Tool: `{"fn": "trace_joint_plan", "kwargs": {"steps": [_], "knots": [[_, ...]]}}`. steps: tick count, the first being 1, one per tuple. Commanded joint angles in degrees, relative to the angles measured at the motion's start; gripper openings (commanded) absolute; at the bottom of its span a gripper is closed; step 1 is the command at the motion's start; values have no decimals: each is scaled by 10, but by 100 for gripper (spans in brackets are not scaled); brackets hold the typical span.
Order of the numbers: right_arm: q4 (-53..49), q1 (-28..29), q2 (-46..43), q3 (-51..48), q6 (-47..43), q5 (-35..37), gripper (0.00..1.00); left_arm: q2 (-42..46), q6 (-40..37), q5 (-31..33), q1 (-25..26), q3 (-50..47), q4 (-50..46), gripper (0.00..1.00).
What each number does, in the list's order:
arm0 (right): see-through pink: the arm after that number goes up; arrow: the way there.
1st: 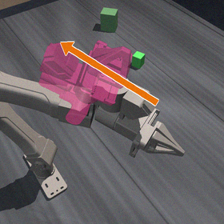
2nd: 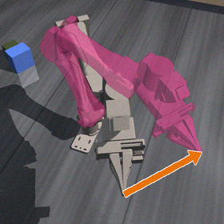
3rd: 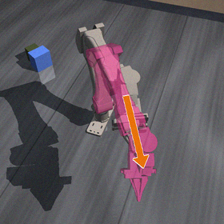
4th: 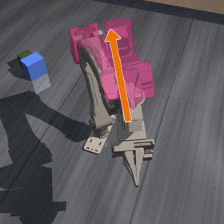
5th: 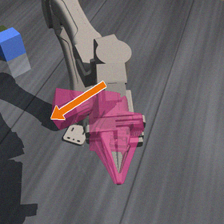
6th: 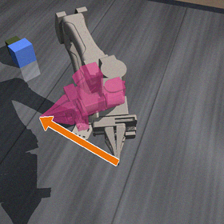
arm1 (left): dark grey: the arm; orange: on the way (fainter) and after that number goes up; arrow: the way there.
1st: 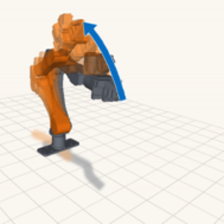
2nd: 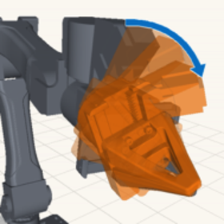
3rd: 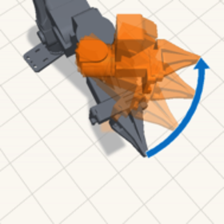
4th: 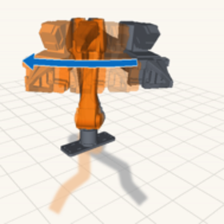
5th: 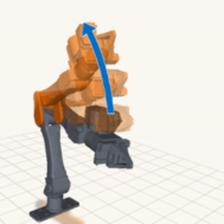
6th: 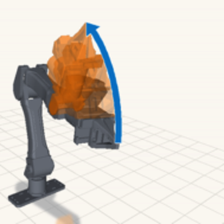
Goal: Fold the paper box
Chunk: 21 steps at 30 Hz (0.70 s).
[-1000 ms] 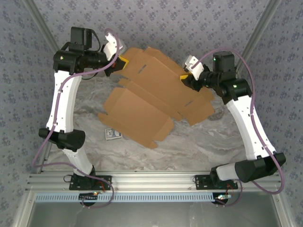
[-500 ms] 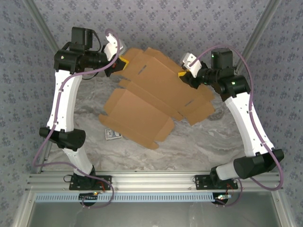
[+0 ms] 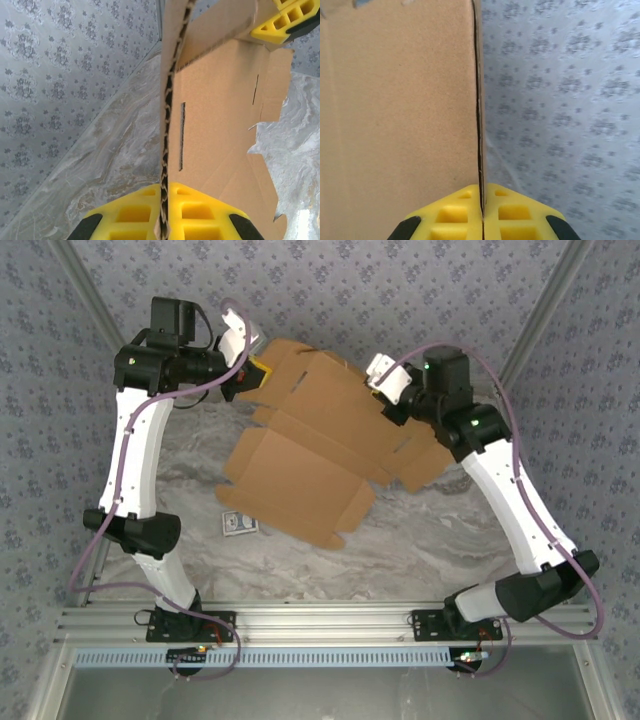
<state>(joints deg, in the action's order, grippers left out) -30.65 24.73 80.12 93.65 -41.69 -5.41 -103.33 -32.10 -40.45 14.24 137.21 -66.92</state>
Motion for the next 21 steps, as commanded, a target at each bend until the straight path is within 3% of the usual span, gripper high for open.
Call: {"fn": "trace_joint_plan", "kwargs": {"steps": [1,7,21], "knots": [[101,37,-16,-44,-49,194,6,-2,28,-24,0,22,7,0],[260,75,-50,-139,-108,287,6,-6,38,-18,-2,22,2,0],[492,112,-30,-248,-238,373,5,-36,78,-24,-15,54,-5,0]]}}
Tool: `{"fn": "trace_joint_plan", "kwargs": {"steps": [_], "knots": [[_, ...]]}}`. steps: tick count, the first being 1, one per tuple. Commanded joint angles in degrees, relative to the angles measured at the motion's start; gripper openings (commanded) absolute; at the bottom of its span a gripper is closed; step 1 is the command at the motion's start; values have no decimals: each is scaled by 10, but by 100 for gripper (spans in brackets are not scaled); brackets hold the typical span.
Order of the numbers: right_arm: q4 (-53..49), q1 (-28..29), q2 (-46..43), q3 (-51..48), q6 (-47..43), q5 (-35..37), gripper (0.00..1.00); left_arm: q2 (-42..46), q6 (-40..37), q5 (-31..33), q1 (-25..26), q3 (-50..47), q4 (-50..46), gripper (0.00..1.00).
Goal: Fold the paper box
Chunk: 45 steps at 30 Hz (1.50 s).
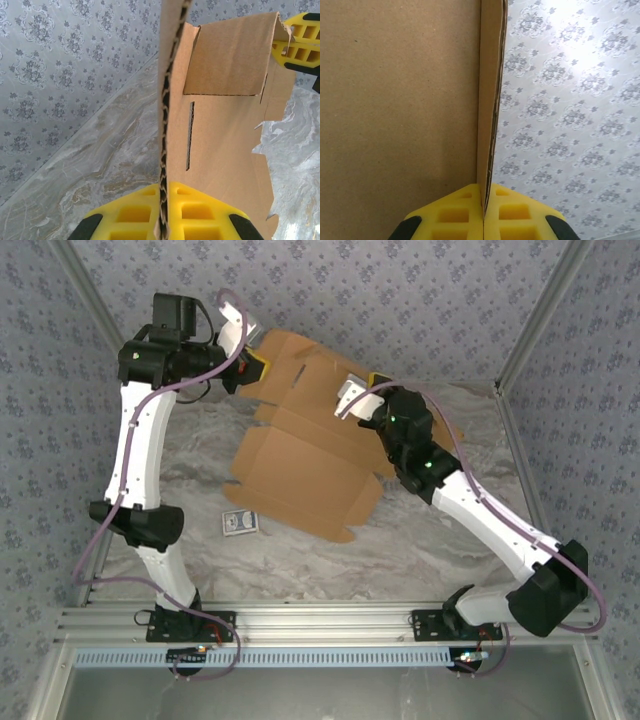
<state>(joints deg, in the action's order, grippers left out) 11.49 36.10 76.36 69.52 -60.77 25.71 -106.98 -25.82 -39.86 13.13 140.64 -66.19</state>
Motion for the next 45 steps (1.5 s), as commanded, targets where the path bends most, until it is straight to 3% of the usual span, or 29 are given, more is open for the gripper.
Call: {"fn": "trace_joint_plan", "kwargs": {"steps": [1,8,12,16,21,24,26,29,32,35,40,45], "knots": [[80,-1,10,-24,-50,64,5,-1,17,-33,-4,21,-12,0],[139,3,12,-56,-76,65,4,-7,25,-43,-4,21,-17,0],[117,4,18,-49,-75,66,4,-10,27,-42,-4,21,-16,0],[-98,-17,1,39,56,1,4,-11,29,-34,-7,20,-16,4],[-389,-90,18,161,250,-141,3,-12,73,-5,-17,18,11,36],[-515,-136,51,213,326,-217,2,-9,131,68,-18,12,29,43],[-567,-161,74,230,366,-261,1,2,202,135,-18,-13,45,54],[-620,-193,108,242,416,-330,1,61,284,170,-14,-147,113,58],[-650,-226,142,240,446,-392,1,172,358,169,3,-389,302,61],[-669,-247,187,248,457,-398,2,243,413,155,30,-551,435,63],[-677,-254,245,284,462,-396,2,238,416,190,117,-628,458,62],[-685,-253,297,338,467,-394,2,164,457,187,211,-687,557,58]]}}
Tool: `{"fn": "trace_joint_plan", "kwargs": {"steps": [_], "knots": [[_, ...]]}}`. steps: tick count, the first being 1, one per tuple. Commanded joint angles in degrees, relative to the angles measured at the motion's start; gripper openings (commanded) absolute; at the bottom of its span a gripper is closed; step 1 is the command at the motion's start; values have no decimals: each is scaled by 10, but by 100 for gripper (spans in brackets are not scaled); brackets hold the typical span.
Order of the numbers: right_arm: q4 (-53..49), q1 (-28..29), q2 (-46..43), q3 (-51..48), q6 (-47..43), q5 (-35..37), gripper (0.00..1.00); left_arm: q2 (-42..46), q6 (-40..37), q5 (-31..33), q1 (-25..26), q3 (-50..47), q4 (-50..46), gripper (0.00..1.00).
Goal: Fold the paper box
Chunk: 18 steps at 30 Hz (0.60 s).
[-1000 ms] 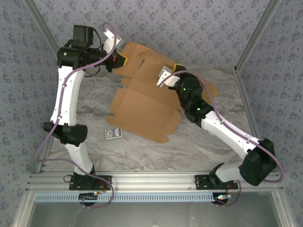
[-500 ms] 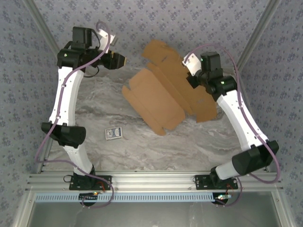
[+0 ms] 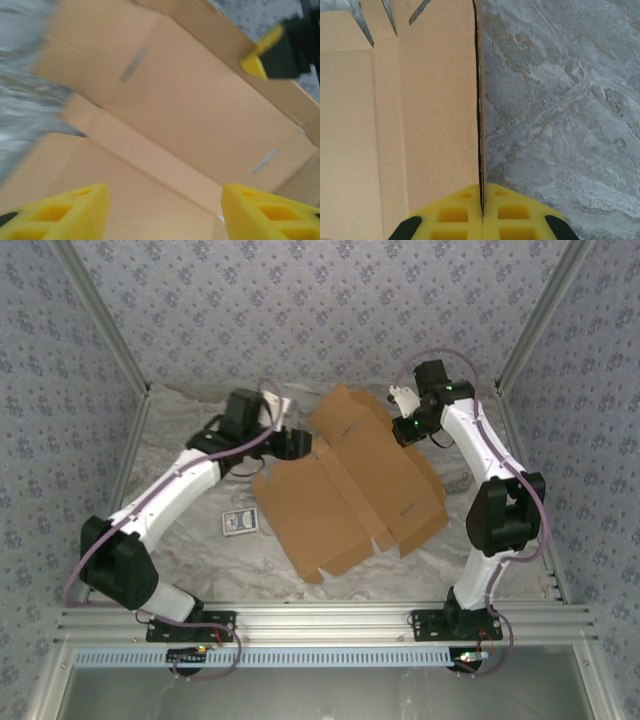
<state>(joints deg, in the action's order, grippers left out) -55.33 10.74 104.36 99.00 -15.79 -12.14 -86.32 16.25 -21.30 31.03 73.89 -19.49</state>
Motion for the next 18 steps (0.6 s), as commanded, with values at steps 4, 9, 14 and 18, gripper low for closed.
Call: {"fn": "trace_joint_plan", "kwargs": {"steps": [4,9,14,18], "knots": [[-45,1,51,98,5,6,2,-141,36,7,74,-3,124,52],[-62,5,59,121,-8,13,2,-227,43,-3,80,9,195,46],[-66,6,63,120,-13,24,2,-297,58,-17,81,36,234,39],[-67,9,67,124,-15,26,2,-333,73,-30,81,45,260,33]]}}
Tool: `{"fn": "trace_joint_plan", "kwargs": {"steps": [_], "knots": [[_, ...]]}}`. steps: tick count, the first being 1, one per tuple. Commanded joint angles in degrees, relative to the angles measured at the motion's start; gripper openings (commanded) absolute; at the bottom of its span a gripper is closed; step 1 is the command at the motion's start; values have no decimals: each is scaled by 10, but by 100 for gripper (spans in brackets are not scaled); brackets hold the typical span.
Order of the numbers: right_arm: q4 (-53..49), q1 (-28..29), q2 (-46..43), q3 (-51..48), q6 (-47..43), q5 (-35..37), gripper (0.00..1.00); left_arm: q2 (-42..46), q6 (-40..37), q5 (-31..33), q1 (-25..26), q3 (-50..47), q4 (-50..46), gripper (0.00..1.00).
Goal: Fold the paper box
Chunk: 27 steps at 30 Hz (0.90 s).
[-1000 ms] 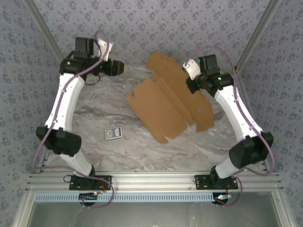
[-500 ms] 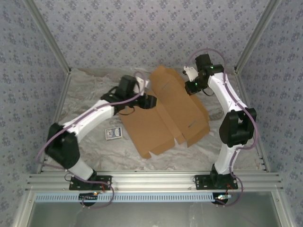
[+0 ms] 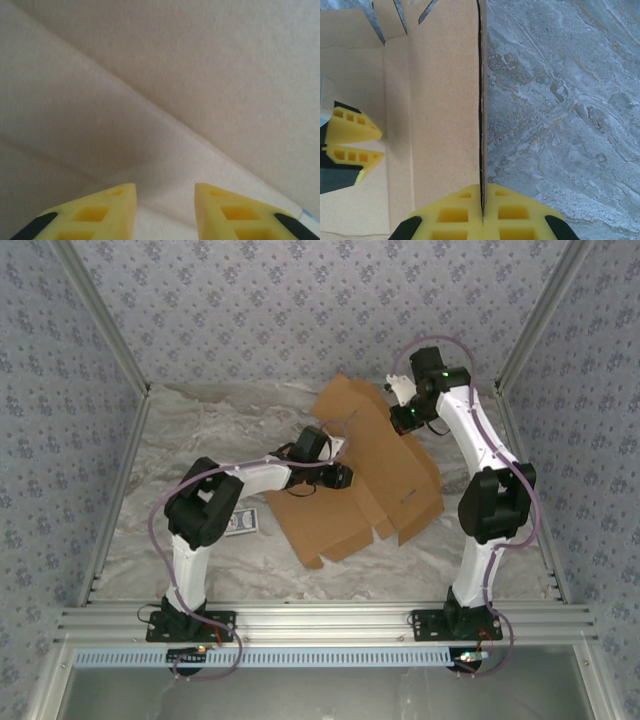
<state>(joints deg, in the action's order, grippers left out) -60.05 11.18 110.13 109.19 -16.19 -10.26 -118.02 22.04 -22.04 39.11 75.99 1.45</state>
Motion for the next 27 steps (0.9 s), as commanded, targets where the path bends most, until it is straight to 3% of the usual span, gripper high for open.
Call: {"fn": "trace_joint_plan", "kwargs": {"steps": [1,13,21,27], "knots": [[-19,5,10,24,-11,8,2,-24,20,-26,0,26,55,32],[5,45,5,25,20,64,1,-81,78,-7,10,-12,113,17],[44,135,-21,-22,63,198,0,-102,122,40,32,-30,175,14],[128,216,-79,-129,87,291,0,-110,170,61,32,-65,250,12]]}}
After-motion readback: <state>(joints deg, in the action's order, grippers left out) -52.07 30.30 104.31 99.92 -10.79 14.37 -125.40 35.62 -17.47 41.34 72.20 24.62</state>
